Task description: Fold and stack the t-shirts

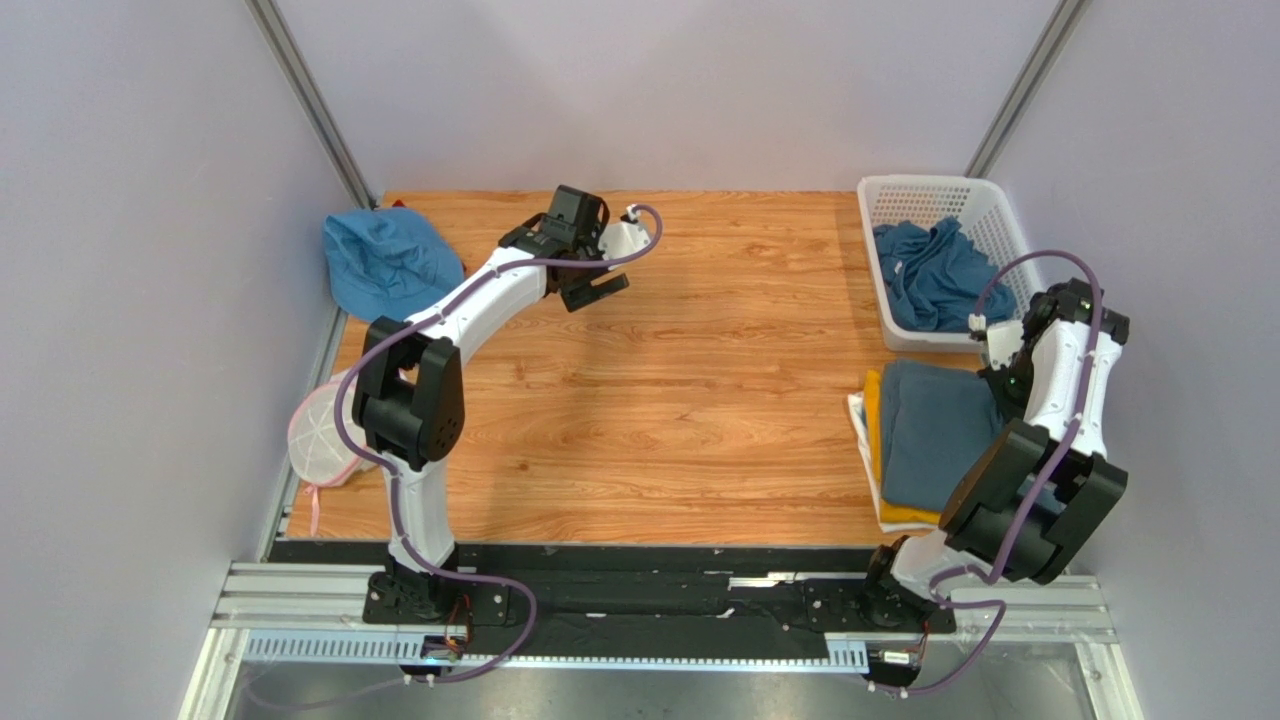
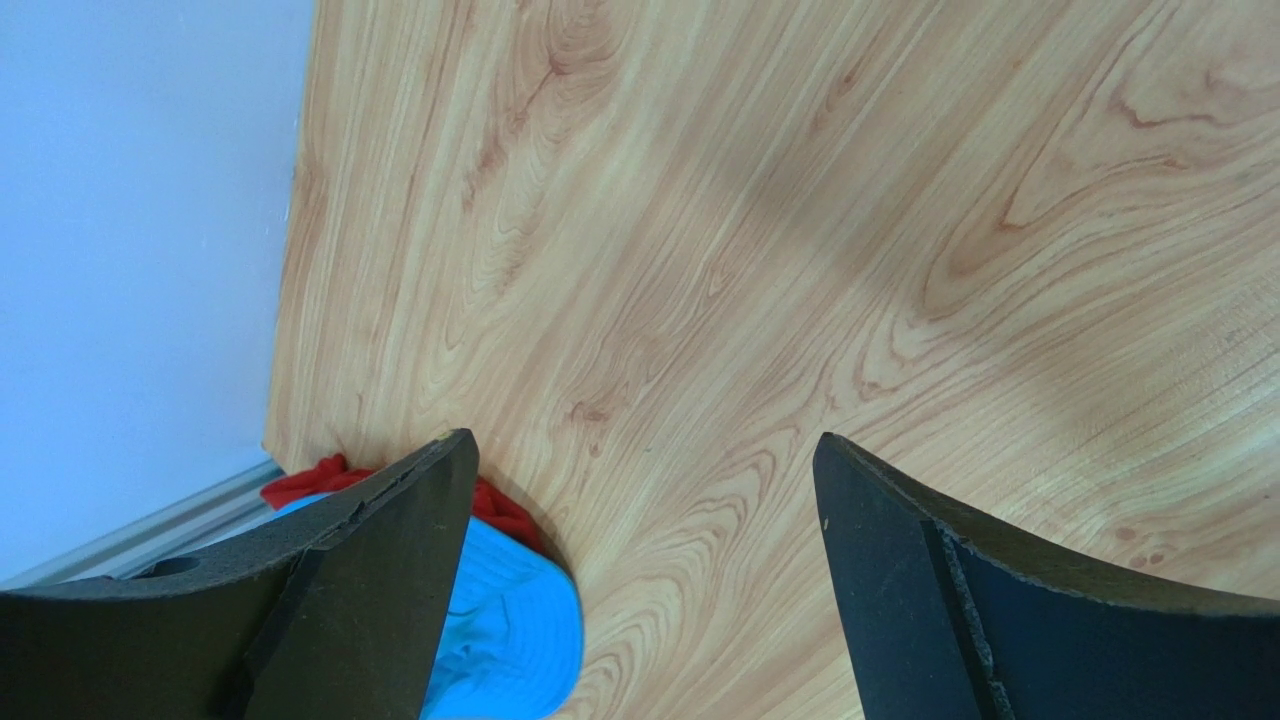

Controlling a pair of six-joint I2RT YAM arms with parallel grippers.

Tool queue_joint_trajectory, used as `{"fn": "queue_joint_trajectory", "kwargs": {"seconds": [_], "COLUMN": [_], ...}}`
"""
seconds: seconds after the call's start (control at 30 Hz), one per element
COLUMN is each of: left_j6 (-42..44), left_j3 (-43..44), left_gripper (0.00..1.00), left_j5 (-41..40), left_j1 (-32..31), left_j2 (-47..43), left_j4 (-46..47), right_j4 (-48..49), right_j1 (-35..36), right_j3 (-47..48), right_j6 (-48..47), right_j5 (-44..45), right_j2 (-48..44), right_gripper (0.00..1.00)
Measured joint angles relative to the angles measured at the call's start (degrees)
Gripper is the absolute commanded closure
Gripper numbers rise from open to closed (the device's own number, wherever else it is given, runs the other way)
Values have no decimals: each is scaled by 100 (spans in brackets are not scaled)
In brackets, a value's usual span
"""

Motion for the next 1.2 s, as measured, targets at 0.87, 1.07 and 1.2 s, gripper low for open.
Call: {"fn": "queue_joint_trajectory", "kwargs": {"seconds": [0.87,1.07,1.2], "left_j6": [-7,-7,-13], "left_j3": [-24,-339,-522], "left_gripper": [9,9,9], "left_j5": [-22,-22,-22], "left_j1": [-17,-17,-17], "left_j2": [0,-98,-223], "left_j4": [-57,11,20], "right_j4": [933,835,756], "right_j1": [-28,-28,-28], "right_j3": [-101,181,356], "right_j6": [46,46,50], "right_j5": [619,584,476], "right_j2": [151,-348,-629], "right_gripper": [21,19,19]}}
